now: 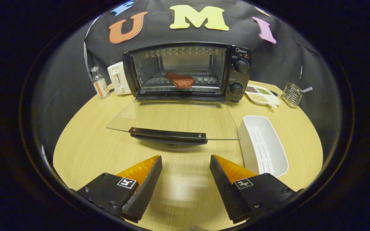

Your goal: Open the toaster oven, put the food inside, and close the toaster oven door.

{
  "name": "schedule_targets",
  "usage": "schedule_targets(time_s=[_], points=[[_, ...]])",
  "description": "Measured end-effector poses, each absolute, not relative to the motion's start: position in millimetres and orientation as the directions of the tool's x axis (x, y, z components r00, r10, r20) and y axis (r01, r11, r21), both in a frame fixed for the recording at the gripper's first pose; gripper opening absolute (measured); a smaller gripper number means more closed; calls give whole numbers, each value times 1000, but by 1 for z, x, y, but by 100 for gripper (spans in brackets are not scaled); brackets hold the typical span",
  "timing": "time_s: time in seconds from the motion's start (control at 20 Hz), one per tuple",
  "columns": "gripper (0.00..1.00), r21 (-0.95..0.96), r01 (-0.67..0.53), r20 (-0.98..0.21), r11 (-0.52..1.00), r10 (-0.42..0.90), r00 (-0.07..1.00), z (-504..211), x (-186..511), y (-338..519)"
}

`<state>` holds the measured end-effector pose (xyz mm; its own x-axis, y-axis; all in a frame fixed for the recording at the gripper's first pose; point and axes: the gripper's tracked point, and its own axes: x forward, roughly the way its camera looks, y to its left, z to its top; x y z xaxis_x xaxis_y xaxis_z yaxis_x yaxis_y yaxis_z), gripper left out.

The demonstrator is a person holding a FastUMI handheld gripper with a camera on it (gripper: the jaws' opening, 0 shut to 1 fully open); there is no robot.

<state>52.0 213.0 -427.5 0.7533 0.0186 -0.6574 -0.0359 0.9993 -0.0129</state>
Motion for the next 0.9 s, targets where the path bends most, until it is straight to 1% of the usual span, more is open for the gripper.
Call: schedule_targets(time_s=[0.15,0.35,0.45,0.9], points=[[95,-19,-45,-656,999,22,755,-434,62,213],[95,-60,-93,-640,994,33,768,-432,78,222],[96,-81,-97,-653,992,21,757,-433,77,221],[97,-47,-96,-615,994,47,787,-380,83,226]])
